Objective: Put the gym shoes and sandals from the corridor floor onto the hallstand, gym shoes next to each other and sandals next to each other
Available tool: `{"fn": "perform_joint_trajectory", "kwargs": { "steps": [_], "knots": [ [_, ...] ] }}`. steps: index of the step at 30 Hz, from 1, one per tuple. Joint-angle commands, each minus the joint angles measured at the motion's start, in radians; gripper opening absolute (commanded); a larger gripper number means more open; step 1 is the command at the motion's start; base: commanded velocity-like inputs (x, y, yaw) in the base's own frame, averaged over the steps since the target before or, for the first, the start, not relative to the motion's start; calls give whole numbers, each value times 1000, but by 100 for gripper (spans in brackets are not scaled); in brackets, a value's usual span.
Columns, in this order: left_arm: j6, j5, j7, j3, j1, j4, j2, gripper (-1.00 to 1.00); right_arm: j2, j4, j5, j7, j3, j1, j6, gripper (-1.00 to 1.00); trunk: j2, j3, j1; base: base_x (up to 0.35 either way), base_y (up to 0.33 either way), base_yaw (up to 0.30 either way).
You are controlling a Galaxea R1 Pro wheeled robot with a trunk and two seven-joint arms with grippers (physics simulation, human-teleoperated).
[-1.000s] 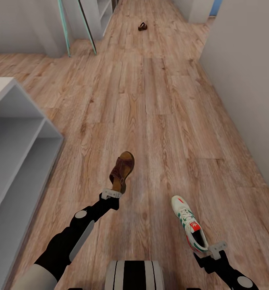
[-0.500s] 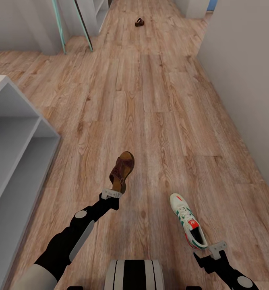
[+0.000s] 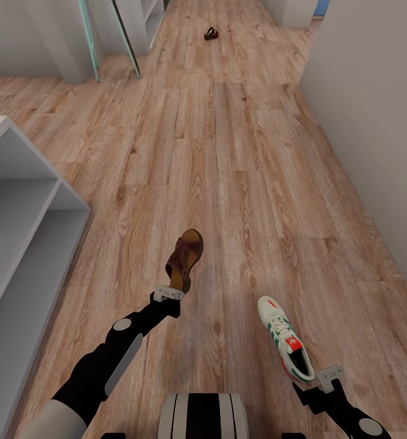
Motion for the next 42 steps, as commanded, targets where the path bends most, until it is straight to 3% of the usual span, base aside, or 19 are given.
{"fn": "perform_joint_trajectory", "kwargs": {
  "steps": [1, 42],
  "knots": [
    [6, 8, -1, -1, 0, -1, 1, -100, 1, -1, 10, 7, -4, 0, -2, 100, 0, -1, 0, 22, 0, 0],
    [5, 9, -1, 0, 0, -1, 1, -100, 1, -1, 10, 8, -4, 0, -2, 100, 0, -1, 0, 30, 0, 0]
  ]
}}
